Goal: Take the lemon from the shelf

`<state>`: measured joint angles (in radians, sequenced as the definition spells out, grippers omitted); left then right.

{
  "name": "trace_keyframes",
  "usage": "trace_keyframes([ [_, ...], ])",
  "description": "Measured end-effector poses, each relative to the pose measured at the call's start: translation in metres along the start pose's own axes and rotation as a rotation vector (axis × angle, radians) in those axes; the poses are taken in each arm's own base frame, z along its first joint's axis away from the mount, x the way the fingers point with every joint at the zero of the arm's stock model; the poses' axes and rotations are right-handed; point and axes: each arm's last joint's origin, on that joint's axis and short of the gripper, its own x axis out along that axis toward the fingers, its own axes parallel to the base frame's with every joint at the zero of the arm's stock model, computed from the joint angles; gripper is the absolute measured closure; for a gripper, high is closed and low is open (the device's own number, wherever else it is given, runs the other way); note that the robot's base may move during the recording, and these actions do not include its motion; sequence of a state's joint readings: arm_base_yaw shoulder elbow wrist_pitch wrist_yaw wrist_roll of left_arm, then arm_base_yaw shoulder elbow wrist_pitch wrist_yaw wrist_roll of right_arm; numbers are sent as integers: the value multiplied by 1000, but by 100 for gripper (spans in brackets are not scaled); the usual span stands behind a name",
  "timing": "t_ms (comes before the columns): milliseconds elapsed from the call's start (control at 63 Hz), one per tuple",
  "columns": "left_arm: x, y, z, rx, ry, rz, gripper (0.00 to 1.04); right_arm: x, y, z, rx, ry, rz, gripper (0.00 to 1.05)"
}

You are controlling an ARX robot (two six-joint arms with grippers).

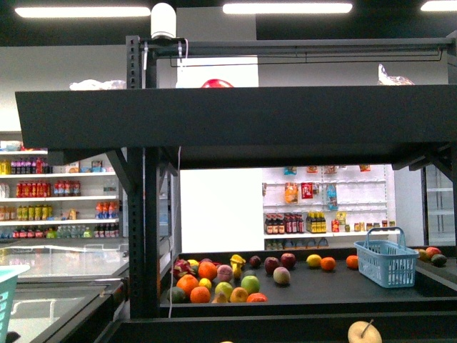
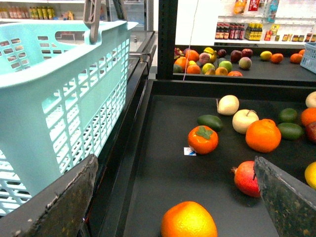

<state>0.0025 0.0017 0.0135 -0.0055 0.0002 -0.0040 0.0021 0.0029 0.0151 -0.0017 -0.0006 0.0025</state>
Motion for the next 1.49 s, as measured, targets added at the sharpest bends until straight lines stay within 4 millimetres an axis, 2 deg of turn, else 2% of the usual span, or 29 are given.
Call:
trace_keyframes([
  [588, 0, 0, 0, 0, 0, 0, 8, 0, 0, 0, 0, 0, 0, 7],
  [699, 5, -1, -4, -164, 204, -28, 8, 0, 0, 0, 0, 0, 0, 7],
  [762, 14, 3, 5, -270, 228, -31, 8, 0, 0, 0, 0, 0, 0, 7],
  [873, 34, 15, 39, -403, 181, -30, 8, 0, 0, 0, 0, 0, 0, 7],
  [937, 51, 30, 63, -511, 162, -30, 8, 0, 0, 0, 0, 0, 0, 7],
  [1064, 86, 69, 91, -778, 163, -3, 8, 0, 0, 0, 0, 0, 0, 7],
  [1191, 120, 109, 92, -1003, 186, 63, 8, 0, 0, 0, 0, 0, 0, 7],
  [1318, 153, 141, 88, -1144, 173, 95, 8, 0, 0, 0, 0, 0, 0, 7],
  [1493, 192, 161, 85, -1247, 145, 68, 8, 0, 0, 0, 0, 0, 0, 7],
])
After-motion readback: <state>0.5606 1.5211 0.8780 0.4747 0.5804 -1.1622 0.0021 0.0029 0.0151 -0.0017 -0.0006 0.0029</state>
